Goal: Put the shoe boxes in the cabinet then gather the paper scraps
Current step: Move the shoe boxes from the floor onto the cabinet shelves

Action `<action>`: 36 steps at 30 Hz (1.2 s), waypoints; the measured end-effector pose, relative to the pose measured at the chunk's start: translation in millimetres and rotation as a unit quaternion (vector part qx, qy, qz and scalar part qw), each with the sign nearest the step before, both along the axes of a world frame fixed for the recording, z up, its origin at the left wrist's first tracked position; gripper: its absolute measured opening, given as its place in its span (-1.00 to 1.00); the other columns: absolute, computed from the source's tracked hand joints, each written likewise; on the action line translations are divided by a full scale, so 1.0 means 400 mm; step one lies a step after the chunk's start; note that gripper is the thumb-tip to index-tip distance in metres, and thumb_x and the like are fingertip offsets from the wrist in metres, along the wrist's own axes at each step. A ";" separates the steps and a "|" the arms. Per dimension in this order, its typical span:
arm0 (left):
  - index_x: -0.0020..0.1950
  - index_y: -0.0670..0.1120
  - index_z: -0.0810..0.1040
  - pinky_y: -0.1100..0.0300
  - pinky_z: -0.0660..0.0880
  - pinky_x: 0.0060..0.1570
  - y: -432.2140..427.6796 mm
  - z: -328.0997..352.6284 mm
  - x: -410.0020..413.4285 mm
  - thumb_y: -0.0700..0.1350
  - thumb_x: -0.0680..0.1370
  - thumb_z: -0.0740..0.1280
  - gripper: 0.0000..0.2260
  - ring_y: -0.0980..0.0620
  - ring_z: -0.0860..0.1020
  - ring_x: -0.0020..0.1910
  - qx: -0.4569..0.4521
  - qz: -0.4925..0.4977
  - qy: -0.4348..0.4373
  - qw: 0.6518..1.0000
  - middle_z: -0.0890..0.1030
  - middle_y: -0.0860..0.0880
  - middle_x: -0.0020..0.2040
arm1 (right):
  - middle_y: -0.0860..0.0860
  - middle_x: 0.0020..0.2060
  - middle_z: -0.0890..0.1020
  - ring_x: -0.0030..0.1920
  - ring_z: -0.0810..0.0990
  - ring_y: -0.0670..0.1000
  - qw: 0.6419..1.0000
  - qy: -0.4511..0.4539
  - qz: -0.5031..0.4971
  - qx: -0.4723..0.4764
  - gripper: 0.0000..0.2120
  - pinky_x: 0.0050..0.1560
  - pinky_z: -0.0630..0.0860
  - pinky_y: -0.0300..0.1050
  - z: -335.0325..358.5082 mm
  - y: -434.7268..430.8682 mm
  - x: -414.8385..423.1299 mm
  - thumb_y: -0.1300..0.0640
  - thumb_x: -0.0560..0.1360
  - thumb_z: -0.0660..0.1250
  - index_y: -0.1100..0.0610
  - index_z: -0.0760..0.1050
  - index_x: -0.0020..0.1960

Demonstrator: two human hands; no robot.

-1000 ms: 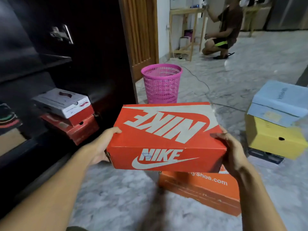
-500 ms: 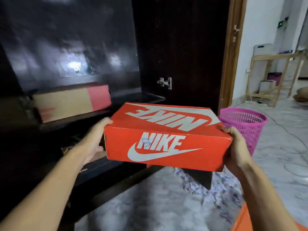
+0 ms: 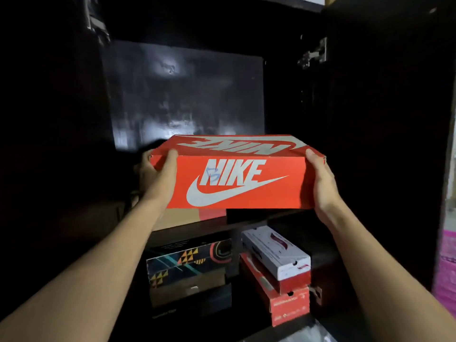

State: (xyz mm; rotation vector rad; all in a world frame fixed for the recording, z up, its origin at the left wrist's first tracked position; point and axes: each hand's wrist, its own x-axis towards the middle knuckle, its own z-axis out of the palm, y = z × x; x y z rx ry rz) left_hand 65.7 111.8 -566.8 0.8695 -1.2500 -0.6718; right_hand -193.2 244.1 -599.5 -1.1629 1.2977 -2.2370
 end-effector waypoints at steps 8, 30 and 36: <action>0.35 -0.28 0.33 -0.03 0.24 0.30 -0.167 0.050 0.000 0.25 0.33 0.17 -0.23 -0.28 0.33 0.32 0.004 0.245 -0.076 0.967 0.37 -0.29 0.35 | 0.07 0.03 0.72 0.08 0.69 0.14 0.997 -0.024 0.064 0.027 -0.51 0.17 0.60 0.14 0.054 -0.330 0.022 -0.36 0.34 0.38 -0.07 0.64 0.11; 0.55 0.20 -0.29 -0.10 0.00 0.52 -0.433 0.002 0.028 -0.06 0.48 0.27 -0.14 -0.05 -0.32 0.56 0.098 0.147 -0.561 0.809 -0.46 0.05 0.53 | 0.12 0.35 0.34 0.29 0.49 0.15 0.950 0.191 -0.147 0.198 -0.31 0.28 0.41 0.00 -0.040 -0.683 0.134 0.09 0.51 0.43 0.16 0.18 0.53; 0.57 0.15 -0.22 -0.32 0.04 0.45 -0.401 0.029 0.016 0.04 0.50 0.31 -0.15 -0.11 -0.26 0.57 0.132 0.141 -0.567 0.801 -0.40 0.00 0.56 | 0.01 0.33 0.52 0.33 0.50 0.03 0.954 0.200 -0.068 0.213 -0.42 0.35 0.38 -0.12 -0.063 -0.625 0.089 0.00 0.52 0.42 0.06 0.35 0.47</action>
